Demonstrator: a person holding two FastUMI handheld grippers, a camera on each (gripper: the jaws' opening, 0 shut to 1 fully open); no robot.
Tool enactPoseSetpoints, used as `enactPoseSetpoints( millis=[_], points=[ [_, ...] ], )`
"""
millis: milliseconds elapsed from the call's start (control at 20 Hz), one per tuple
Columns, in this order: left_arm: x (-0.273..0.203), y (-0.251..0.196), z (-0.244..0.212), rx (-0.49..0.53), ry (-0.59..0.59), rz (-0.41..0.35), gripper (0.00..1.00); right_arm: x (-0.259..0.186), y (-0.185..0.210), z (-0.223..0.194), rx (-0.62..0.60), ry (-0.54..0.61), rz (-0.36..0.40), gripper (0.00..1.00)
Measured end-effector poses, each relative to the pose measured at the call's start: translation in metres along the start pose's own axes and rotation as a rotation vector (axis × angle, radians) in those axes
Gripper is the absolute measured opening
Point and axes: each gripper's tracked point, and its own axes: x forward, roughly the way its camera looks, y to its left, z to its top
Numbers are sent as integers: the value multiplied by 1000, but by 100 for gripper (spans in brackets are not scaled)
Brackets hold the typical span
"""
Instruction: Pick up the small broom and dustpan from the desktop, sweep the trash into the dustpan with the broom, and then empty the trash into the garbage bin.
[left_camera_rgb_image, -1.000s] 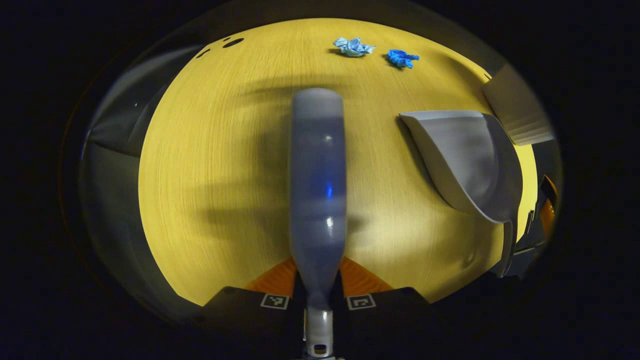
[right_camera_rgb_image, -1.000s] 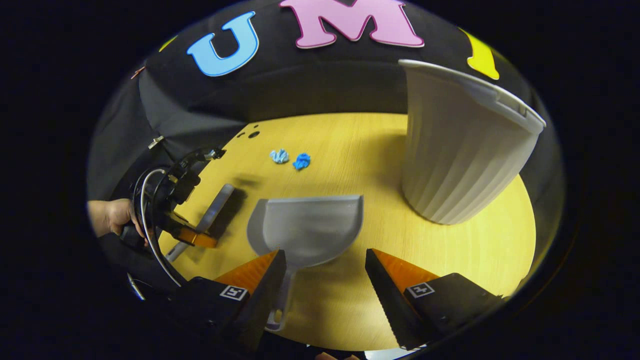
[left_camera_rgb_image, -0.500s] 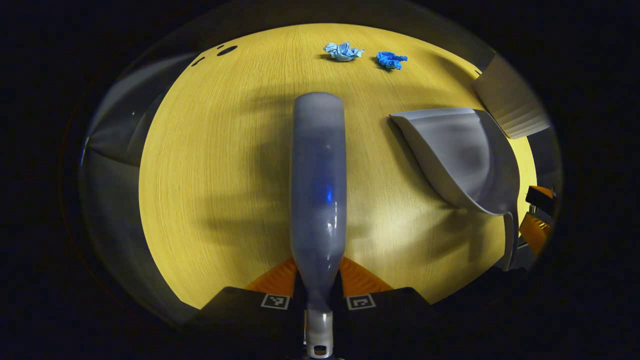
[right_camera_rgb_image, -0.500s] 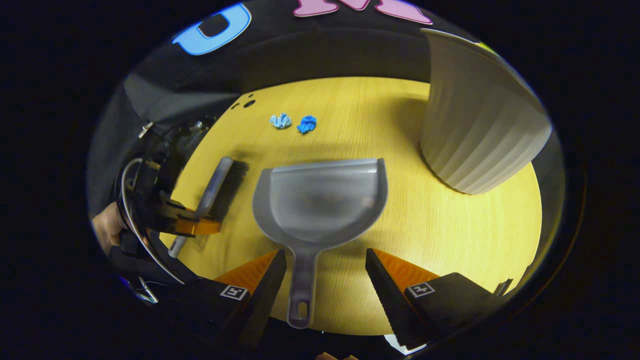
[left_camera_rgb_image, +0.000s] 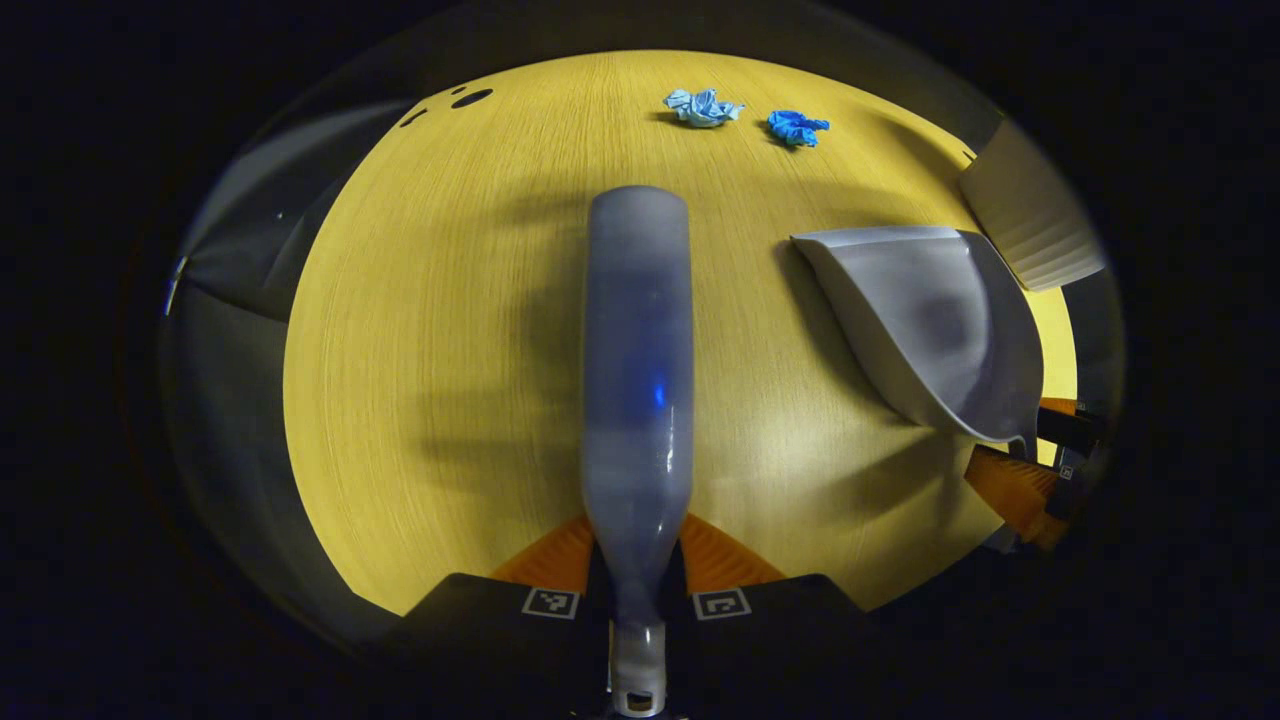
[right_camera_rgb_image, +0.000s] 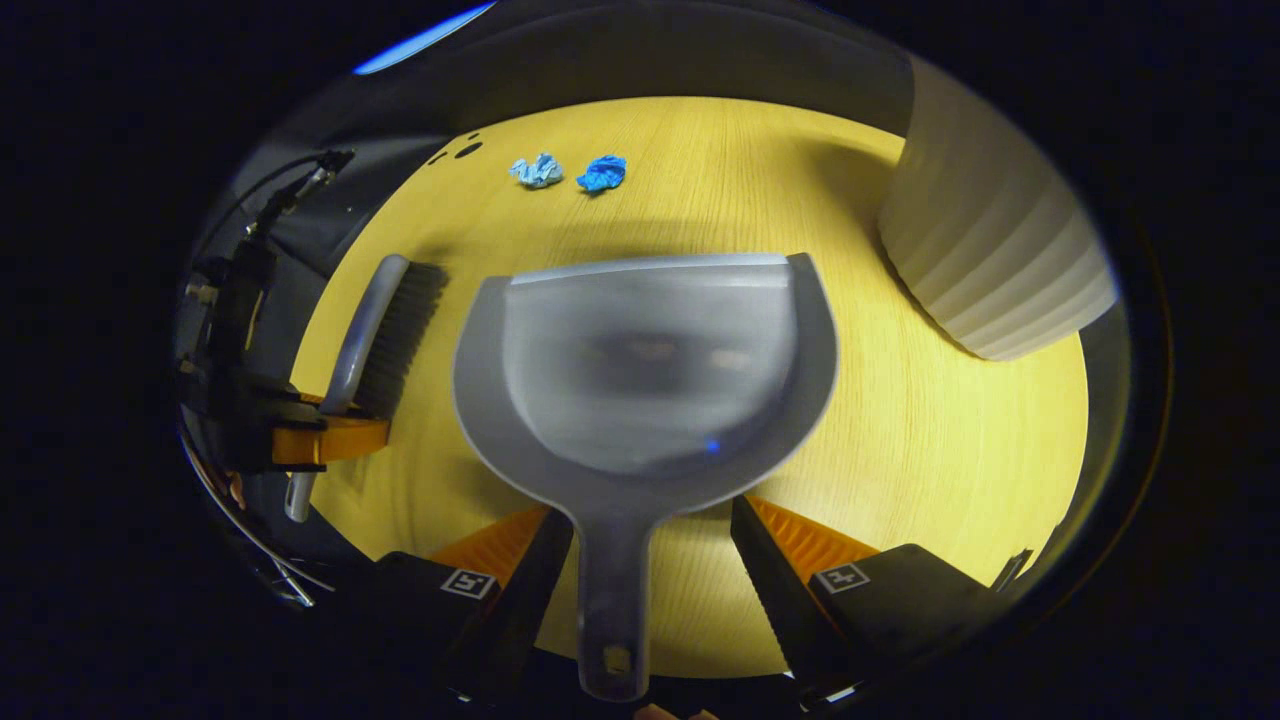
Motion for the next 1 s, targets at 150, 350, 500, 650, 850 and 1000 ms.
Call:
enactPoseSetpoints(
  millis=[150,350,500,650,850,1000],
  points=[
    [0,1,0,-34,-18,-6,27,10,1,-3,0,30,-6,88],
    [0,20,5,-31,-19,34,27,15,1,4,23,29,-1,68],
    [-1,28,17,-54,-32,33,30,14,-1,7,-14,44,-4,39],
    [-1,39,38,-54,-52,39,27,13,-6,5,-67,61,24,36],
    [-1,63,94,49,-70,76,30,4,-30,1,-146,69,26,44],
    [4,74,135,155,-73,102,30,-4,-45,6,-209,59,4,35]
  ],
)
